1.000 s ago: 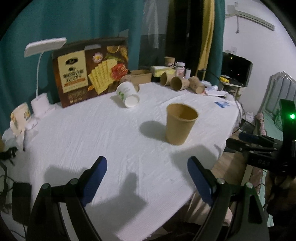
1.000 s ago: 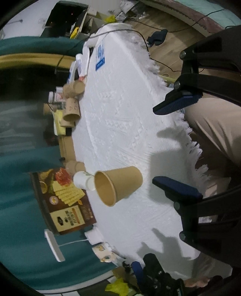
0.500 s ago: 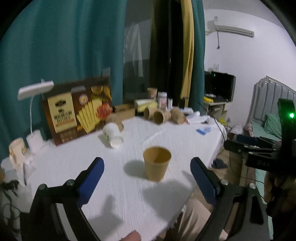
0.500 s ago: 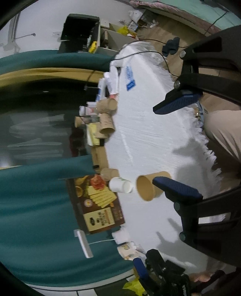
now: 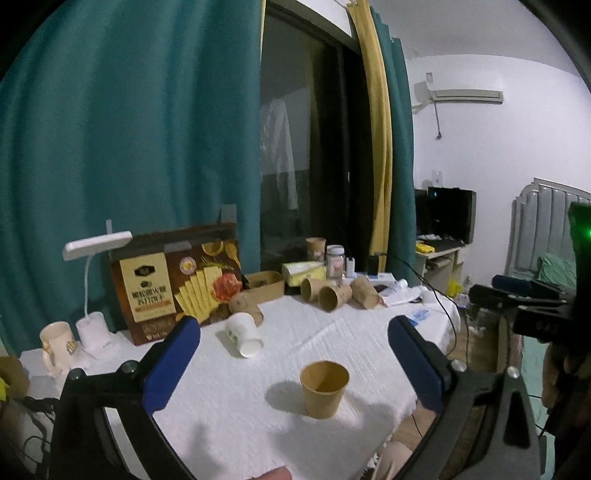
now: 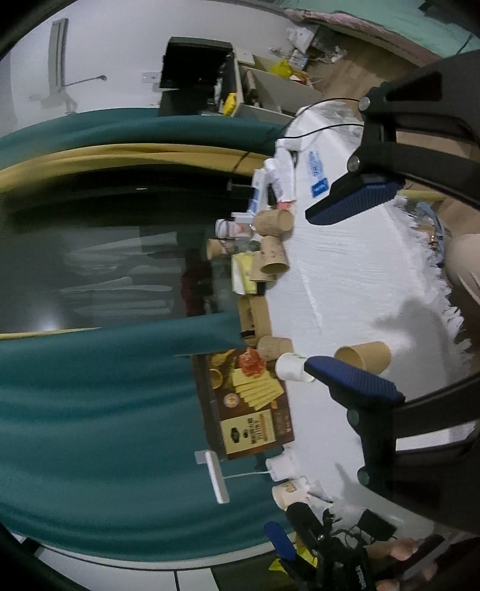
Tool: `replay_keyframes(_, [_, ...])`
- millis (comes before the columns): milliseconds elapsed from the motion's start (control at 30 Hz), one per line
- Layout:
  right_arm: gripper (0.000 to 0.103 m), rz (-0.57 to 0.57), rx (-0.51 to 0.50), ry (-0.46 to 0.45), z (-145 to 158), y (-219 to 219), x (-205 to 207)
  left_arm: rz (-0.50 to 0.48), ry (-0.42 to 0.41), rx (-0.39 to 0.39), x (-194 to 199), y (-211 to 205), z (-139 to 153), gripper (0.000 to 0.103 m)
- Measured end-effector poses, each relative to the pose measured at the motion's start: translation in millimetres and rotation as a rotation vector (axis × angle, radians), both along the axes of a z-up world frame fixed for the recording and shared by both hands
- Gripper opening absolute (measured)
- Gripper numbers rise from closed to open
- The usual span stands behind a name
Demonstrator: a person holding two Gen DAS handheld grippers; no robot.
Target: Flip cup upright
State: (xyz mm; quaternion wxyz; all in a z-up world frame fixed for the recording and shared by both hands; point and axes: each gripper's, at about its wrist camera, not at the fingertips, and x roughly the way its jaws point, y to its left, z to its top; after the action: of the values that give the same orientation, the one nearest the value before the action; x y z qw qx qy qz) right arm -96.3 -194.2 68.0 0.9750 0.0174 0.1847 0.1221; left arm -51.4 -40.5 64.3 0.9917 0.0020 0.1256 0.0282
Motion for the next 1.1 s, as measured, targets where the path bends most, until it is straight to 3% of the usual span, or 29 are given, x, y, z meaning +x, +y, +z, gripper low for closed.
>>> replay_keyframes(233, [0.080, 0.023, -0.004, -0.019, 7, 14, 0, 0.032, -0.018, -0.020, -3, 11, 0, 0.102])
replay_keyframes(700, [0.081, 0.084, -0.012, 0.062, -21, 54, 24, 0.103, 0.026, -0.067, -1, 46, -19, 0.102])
replay_keyframes(1100, [0.081, 0.095, -0.024, 0.067, -23, 65, 32, 0.105, 0.031, -0.075, 0, 50, -22, 0.102])
